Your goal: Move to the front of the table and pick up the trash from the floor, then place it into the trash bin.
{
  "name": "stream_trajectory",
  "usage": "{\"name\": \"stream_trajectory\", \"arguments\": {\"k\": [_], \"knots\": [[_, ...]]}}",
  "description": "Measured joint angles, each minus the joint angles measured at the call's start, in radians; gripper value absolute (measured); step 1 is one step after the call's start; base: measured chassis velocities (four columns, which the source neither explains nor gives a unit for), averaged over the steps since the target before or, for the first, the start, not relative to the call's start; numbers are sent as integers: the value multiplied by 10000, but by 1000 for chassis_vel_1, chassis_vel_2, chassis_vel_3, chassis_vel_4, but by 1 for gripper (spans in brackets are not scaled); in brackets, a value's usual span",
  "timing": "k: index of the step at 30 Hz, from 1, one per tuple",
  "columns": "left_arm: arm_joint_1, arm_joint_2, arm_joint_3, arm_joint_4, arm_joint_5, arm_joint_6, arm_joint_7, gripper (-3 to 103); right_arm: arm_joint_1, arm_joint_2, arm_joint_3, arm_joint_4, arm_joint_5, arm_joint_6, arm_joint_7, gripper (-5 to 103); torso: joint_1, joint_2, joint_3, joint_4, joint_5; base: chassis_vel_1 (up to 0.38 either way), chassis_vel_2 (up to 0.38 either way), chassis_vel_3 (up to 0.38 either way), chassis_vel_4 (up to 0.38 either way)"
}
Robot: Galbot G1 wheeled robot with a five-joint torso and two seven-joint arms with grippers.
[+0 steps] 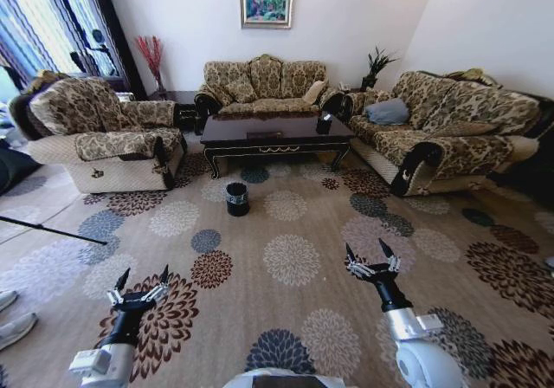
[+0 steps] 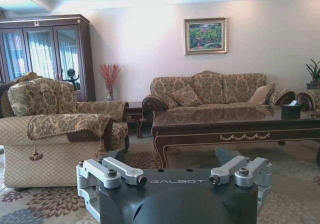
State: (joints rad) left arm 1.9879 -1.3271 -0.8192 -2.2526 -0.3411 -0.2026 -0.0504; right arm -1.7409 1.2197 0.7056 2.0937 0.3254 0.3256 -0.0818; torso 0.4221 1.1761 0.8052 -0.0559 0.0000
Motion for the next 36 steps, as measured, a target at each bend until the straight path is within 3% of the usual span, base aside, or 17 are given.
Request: {"name": "stream_trajectory", "arguments": {"k": [36], "knots": [[0, 0, 0, 0, 0, 0, 0, 100, 0, 0, 0, 0, 0, 0, -1, 100, -47, -99, -57, 0, 0, 0, 0, 0, 0]]}}
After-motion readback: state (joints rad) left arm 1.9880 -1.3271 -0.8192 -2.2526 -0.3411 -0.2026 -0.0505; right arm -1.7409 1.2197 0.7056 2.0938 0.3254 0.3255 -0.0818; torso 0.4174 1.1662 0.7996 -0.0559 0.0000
